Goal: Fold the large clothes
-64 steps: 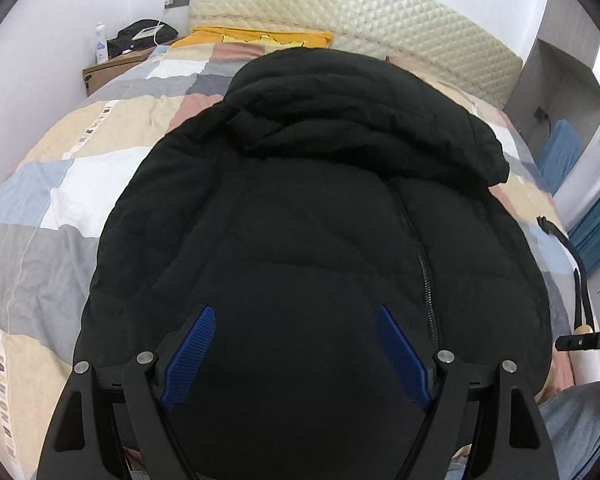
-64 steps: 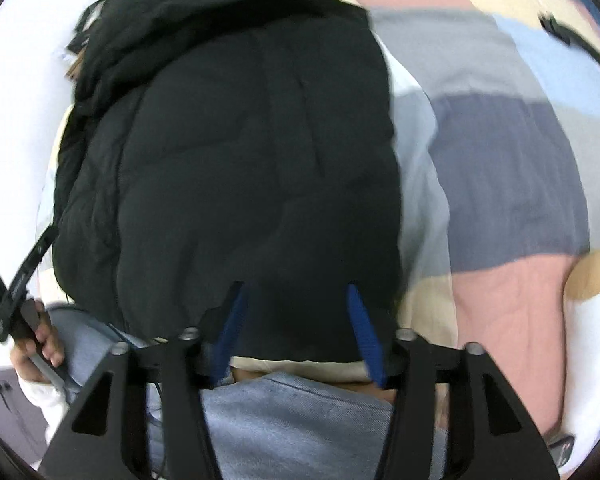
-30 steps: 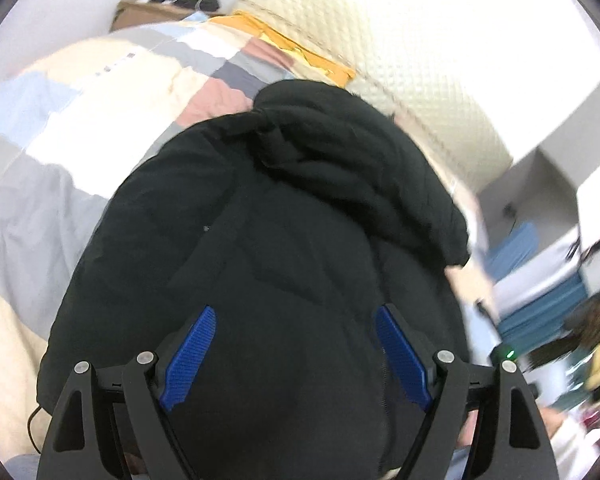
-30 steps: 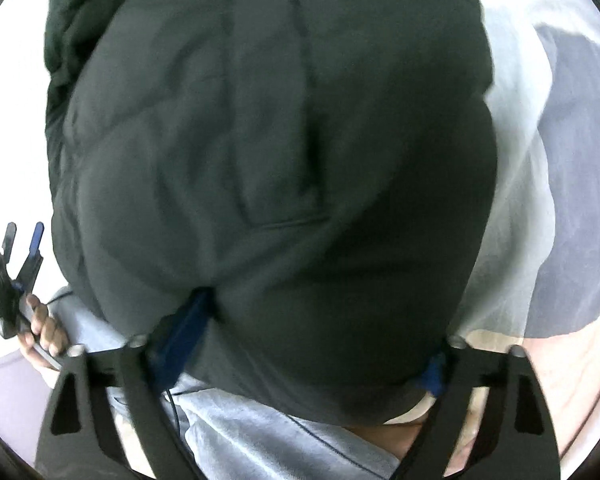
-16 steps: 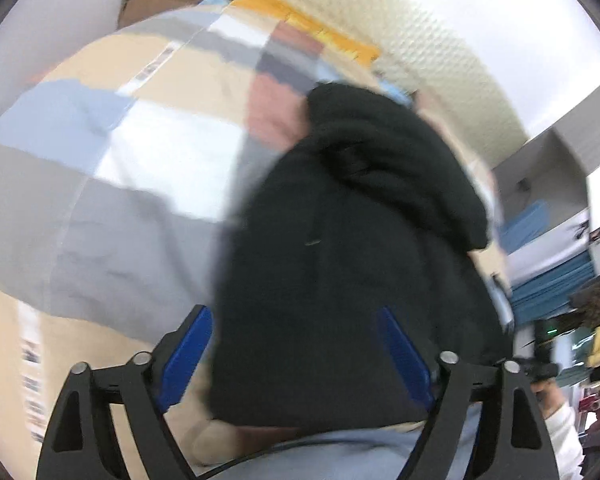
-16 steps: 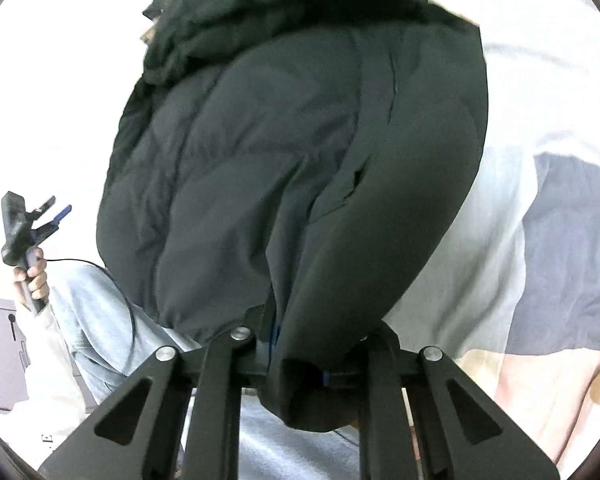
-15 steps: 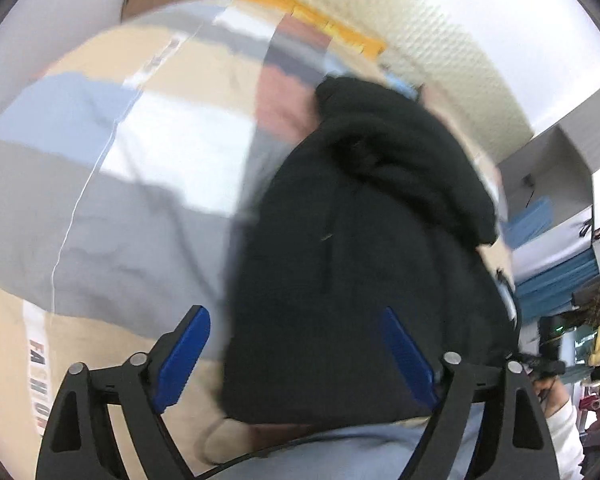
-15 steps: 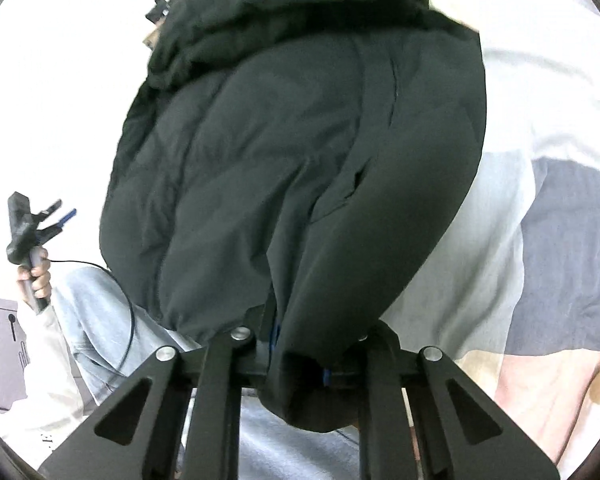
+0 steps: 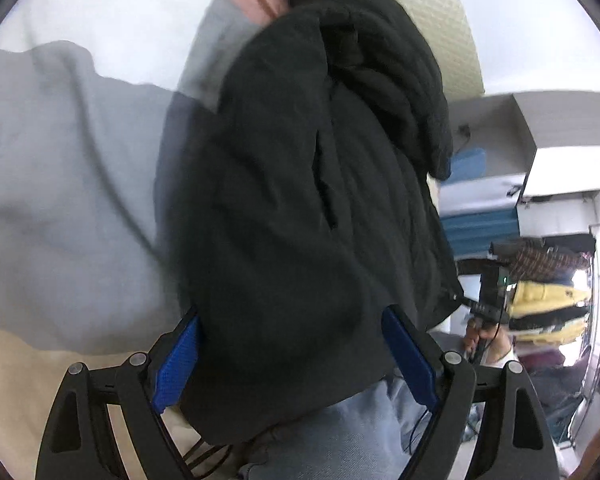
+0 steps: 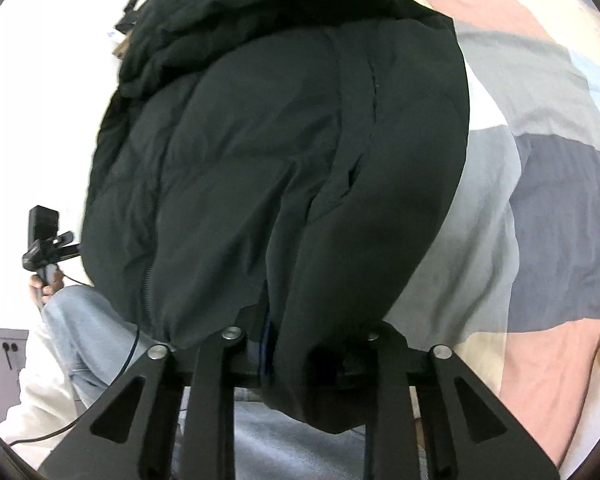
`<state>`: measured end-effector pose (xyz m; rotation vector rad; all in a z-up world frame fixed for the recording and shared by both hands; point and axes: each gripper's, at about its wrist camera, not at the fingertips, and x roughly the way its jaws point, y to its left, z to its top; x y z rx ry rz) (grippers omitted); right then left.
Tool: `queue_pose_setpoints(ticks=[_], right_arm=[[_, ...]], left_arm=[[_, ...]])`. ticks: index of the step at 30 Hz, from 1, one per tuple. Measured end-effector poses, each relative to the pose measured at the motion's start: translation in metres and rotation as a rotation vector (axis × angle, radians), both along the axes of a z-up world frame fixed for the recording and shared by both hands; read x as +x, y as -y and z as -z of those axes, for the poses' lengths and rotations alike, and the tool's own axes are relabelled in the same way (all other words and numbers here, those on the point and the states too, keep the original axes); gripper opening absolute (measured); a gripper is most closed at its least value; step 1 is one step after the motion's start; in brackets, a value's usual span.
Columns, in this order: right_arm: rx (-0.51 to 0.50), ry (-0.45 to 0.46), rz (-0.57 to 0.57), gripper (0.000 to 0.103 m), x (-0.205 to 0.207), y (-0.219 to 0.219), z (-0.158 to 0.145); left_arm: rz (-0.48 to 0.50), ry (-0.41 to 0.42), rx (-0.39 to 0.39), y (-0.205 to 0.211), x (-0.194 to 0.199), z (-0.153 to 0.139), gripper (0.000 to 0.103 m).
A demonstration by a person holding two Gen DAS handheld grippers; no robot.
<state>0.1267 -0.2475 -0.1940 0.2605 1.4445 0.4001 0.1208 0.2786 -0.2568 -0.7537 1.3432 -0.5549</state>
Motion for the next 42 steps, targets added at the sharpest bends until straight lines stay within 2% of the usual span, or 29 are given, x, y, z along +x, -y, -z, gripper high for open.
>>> queue_pose_setpoints(ticks=[2, 5, 7, 9, 10, 12, 14, 16, 17, 20, 24, 30, 32, 37, 42], right_arm=[[-0.022, -0.040, 0.034, 0.035, 0.002, 0.001, 0.010], [-0.068, -0.083, 0.047, 0.051, 0.006, -0.002, 0.024], [-0.088, -0.111, 0.054, 0.053, 0.008, -0.005, 0.031], [-0.089, -0.129, 0.096, 0.054, 0.010, -0.003, 0.037], [-0.080, -0.128, 0.115, 0.051, 0.010, -0.002, 0.037], [-0.043, -0.071, 0.119, 0.029, 0.010, -0.001, 0.026], [-0.005, 0.002, 0.112, 0.017, 0.006, 0.000, 0.010], [0.018, 0.054, 0.103, 0.014, 0.002, 0.000, -0.002], [0.030, 0.073, 0.109, 0.012, 0.000, 0.001, -0.007], [0.094, 0.122, 0.131, 0.011, -0.006, 0.011, -0.025], [0.164, 0.216, 0.147, 0.009, -0.013, 0.023, -0.059], [0.244, 0.357, 0.164, 0.009, -0.023, 0.054, -0.119], [0.275, 0.401, 0.178, 0.009, -0.032, 0.062, -0.139], [0.322, 0.460, 0.199, 0.009, -0.060, 0.078, -0.170], [0.332, 0.474, 0.183, 0.009, -0.094, 0.079, -0.182]], left_arm=[[0.022, -0.054, 0.053, 0.005, 0.004, 0.008, 0.085], [0.062, -0.061, 0.042, 0.013, 0.010, 0.009, 0.079], [0.092, -0.046, 0.011, 0.019, 0.009, -0.004, 0.072], [0.096, -0.046, -0.034, 0.025, 0.011, -0.017, 0.072], [0.104, -0.030, -0.039, 0.032, 0.012, -0.028, 0.069], [0.101, -0.008, -0.023, 0.043, 0.015, -0.044, 0.057], [0.093, 0.001, 0.034, 0.051, 0.016, -0.056, 0.028], [0.058, -0.013, 0.080, 0.049, 0.015, -0.058, 0.012], [0.044, -0.011, 0.089, 0.048, 0.015, -0.059, 0.009], [0.008, 0.028, 0.108, 0.046, 0.010, -0.075, 0.007], [-0.059, 0.137, 0.097, 0.034, 0.000, -0.124, 0.006], [-0.120, 0.256, 0.098, 0.024, -0.024, -0.193, 0.005], [-0.112, 0.301, 0.128, 0.019, -0.038, -0.210, 0.005], [-0.115, 0.361, 0.147, 0.019, -0.073, -0.243, 0.005], [-0.123, 0.363, 0.161, 0.030, -0.110, -0.257, 0.005]])
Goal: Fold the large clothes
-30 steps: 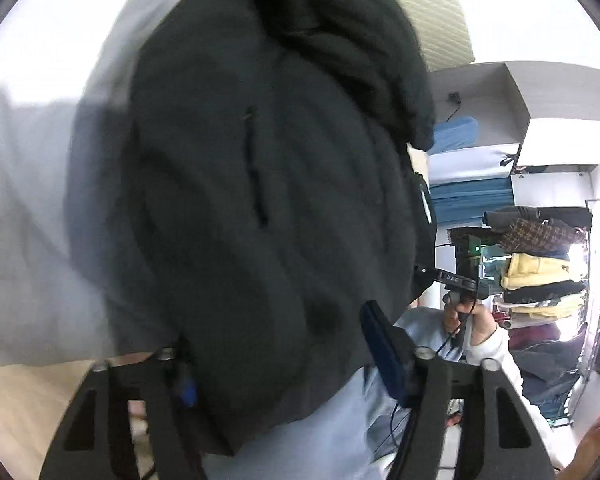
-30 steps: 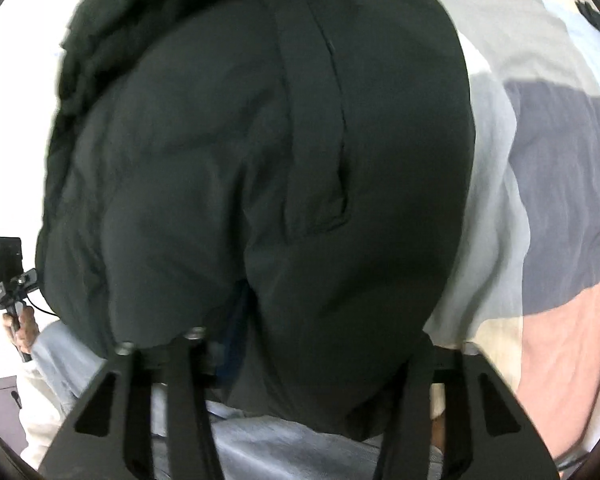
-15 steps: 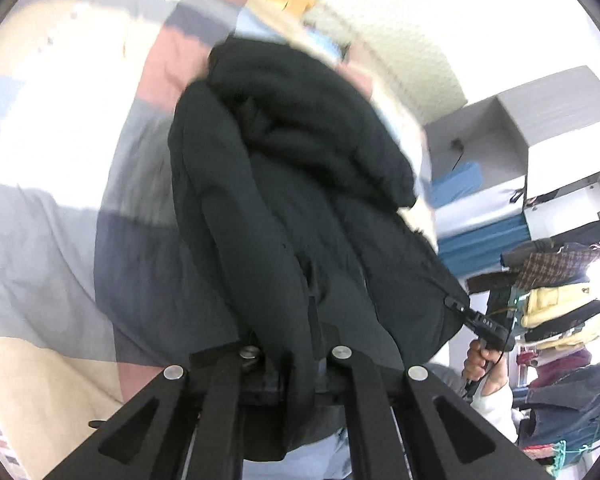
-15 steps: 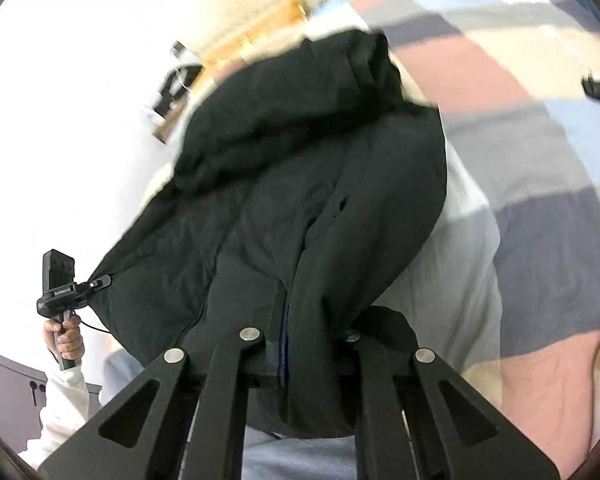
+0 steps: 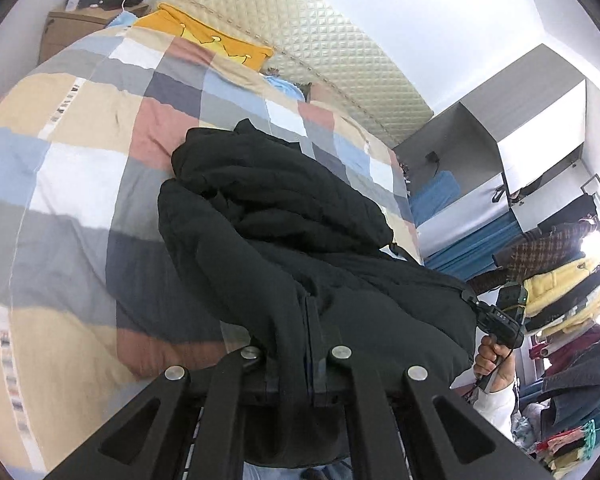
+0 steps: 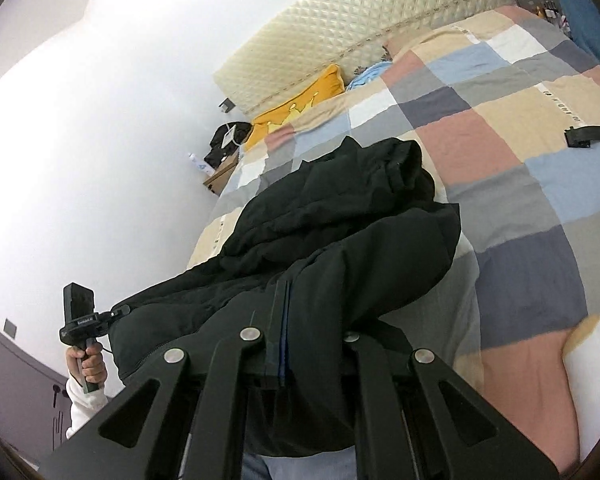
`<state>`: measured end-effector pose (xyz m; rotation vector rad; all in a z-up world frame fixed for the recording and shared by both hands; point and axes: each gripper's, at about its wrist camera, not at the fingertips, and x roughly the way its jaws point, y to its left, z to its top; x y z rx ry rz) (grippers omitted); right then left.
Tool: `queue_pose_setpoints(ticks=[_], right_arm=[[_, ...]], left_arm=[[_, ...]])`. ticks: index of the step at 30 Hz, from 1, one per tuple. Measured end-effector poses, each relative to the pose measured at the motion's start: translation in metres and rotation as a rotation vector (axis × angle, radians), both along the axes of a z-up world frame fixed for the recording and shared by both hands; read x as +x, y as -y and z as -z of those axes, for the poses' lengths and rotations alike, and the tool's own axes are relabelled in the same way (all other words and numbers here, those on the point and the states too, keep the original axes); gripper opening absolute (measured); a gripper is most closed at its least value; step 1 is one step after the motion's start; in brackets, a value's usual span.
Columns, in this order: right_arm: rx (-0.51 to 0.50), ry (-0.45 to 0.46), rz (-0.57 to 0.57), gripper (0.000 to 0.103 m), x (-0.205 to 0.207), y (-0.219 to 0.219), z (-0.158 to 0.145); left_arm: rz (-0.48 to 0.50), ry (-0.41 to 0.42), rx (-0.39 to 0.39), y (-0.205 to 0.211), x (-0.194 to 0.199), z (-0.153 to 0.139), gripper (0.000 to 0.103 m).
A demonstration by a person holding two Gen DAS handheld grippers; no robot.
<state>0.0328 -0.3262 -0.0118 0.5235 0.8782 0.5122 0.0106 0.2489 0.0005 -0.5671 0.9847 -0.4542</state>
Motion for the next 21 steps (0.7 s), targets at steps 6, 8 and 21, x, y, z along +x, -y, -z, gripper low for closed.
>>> queue_pose_setpoints(ticks=[6, 8, 21], right_arm=[[0.009, 0.013, -0.009, 0.009, -0.056, 0.008, -0.007], [0.014, 0.011, -0.003, 0.009, -0.072, 0.013, -0.011], [0.039, 0.065, 0.110, 0.011, -0.098, 0.034, -0.050]], left_arm=[[-0.002, -0.011, -0.001, 0.017, -0.048, -0.003, 0.005], [-0.018, -0.029, -0.014, 0.017, -0.061, -0.007, 0.005], [-0.044, 0.098, 0.062, 0.021, -0.082, -0.058, 0.006]])
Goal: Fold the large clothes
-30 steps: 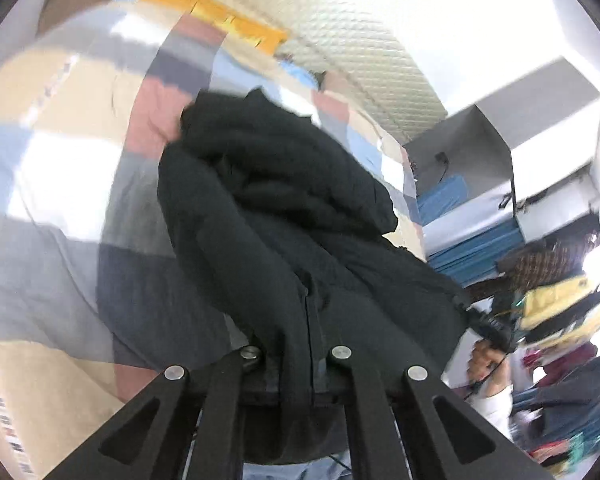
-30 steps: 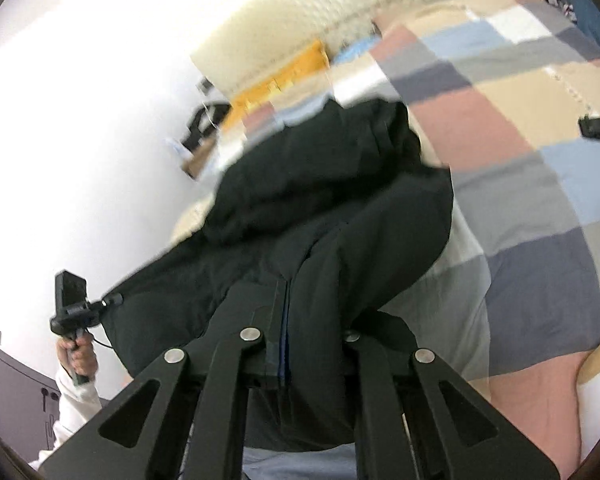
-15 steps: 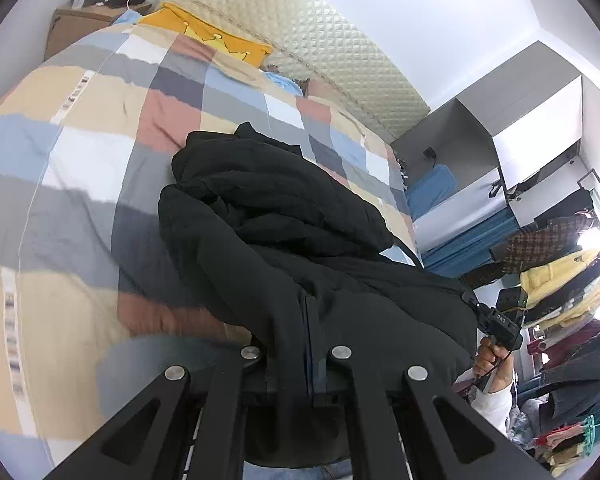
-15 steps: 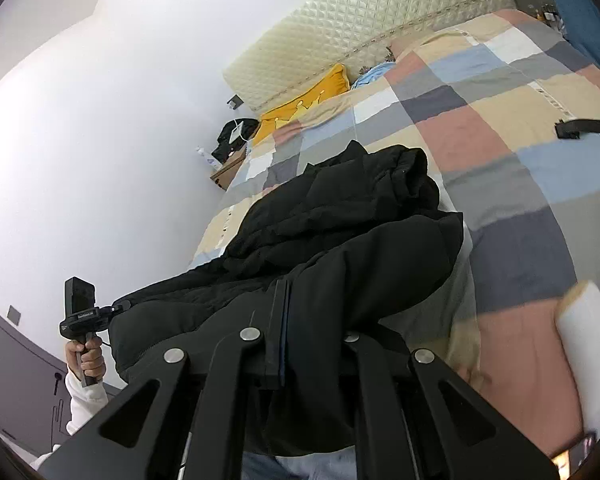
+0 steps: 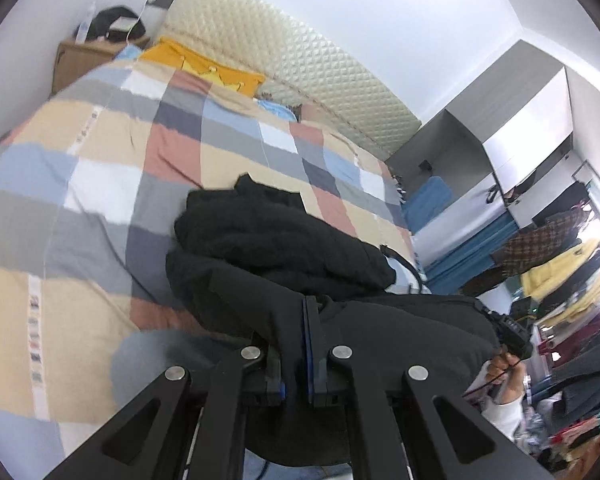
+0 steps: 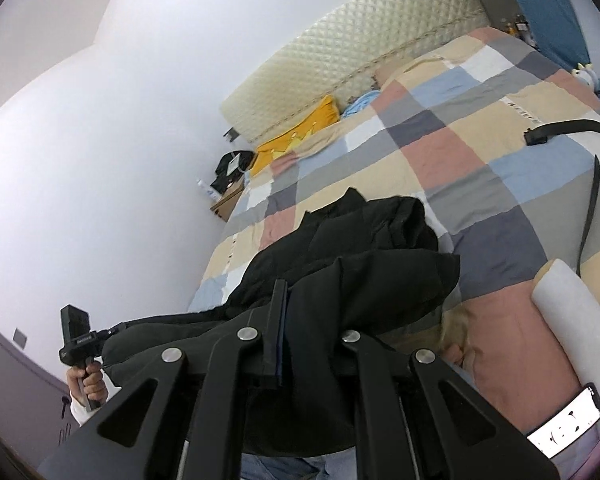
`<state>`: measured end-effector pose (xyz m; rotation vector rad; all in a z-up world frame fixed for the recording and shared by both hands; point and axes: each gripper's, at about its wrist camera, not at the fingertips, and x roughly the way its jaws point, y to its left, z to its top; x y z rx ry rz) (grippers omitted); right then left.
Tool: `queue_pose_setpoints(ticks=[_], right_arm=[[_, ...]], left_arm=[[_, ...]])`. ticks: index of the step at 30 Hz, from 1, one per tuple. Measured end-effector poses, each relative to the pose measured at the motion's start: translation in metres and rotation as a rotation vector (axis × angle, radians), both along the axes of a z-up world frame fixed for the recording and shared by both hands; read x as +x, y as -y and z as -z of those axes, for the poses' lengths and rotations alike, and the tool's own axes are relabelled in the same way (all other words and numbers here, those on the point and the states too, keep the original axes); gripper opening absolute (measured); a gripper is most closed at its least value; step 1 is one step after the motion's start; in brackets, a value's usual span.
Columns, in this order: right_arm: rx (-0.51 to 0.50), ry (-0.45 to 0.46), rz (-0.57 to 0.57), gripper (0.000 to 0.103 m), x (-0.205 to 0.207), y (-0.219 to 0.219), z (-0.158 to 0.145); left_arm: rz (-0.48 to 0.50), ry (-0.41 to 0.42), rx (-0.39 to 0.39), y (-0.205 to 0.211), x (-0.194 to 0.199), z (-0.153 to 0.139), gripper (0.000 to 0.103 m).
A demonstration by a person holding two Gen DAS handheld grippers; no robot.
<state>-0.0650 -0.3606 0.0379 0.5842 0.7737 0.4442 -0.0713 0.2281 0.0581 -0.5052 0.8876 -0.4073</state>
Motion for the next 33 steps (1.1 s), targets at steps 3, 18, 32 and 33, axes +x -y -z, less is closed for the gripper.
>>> queue_pose_setpoints(ticks=[3, 18, 32, 33], right_arm=[[-0.001, -0.010, 0.022, 0.011, 0.019, 0.004, -0.003], [-0.021, 0.076, 0.100, 0.012, 0.104, -0.007, -0.024], [-0.249, 0.155, 0.284, 0.012, 0.222, -0.036, 0.042], [-0.272, 0.157, 0.288, 0.012, 0.228, -0.037, 0.048]], left_arm=[[-0.010, 0.019, 0.039, 0.005, 0.020, -0.008, 0.006], [-0.102, 0.087, 0.138, 0.008, 0.106, -0.033, 0.006], [-0.246, 0.095, 0.322, 0.039, 0.250, 0.031, 0.007], [-0.251, 0.093, 0.350, 0.044, 0.258, 0.036, 0.007]])
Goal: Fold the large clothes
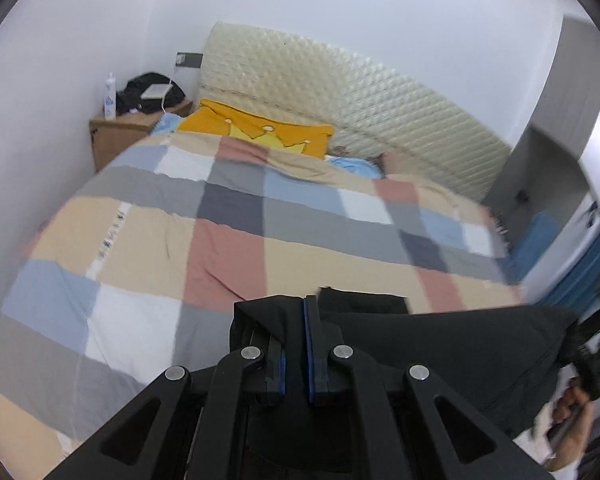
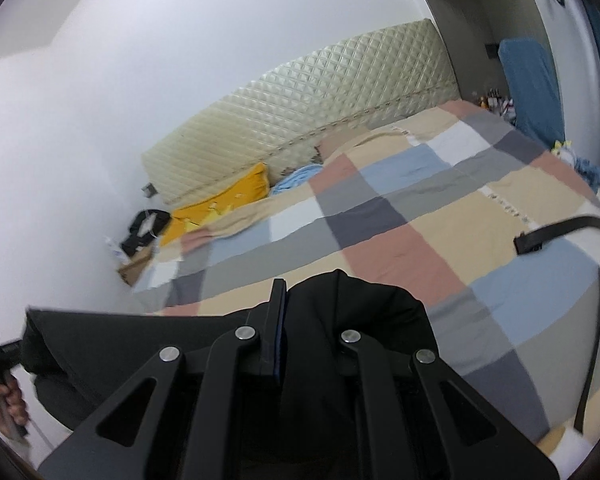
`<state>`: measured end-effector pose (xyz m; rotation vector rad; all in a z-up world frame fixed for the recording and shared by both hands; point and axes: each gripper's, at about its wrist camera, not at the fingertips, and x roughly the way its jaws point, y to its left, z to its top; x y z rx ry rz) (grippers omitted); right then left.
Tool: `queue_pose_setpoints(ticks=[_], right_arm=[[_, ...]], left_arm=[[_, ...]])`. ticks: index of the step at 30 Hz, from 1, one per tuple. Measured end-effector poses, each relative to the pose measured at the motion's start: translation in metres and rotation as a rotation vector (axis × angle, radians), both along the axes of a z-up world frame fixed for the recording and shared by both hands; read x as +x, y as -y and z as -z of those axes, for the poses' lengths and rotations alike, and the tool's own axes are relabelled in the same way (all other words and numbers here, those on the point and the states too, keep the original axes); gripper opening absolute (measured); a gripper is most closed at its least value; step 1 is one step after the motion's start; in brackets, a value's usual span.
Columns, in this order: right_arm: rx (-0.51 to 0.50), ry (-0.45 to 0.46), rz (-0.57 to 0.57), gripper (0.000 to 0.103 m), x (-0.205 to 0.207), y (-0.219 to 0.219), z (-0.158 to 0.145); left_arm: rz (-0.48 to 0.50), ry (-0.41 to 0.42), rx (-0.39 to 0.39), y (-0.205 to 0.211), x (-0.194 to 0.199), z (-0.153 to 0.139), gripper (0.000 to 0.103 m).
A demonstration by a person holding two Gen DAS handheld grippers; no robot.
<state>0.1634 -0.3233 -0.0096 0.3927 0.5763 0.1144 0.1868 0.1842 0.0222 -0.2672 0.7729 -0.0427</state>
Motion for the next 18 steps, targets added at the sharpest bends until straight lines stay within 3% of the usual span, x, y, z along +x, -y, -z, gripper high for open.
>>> queue_pose_setpoints(ticks=[9, 14, 18], right_arm=[[-0.199, -0.072, -0.026, 0.011, 0.062, -0.014, 0.062], [-0.219, -0.121, -0.025, 0.011, 0.083, -0.015, 0.093], [-0.241, -0.161, -0.035, 0.011, 0.098, -0.019, 0.115]], left_arm=[[-0.042, -0.084, 0.156, 0.028, 0.074, 0.057, 0.007], [-0.028, -0.085, 0.324, 0.056, 0.101, 0.093, 0.008], [-0.043, -0.124, 0.333, 0.064, 0.123, 0.120, 0.008]])
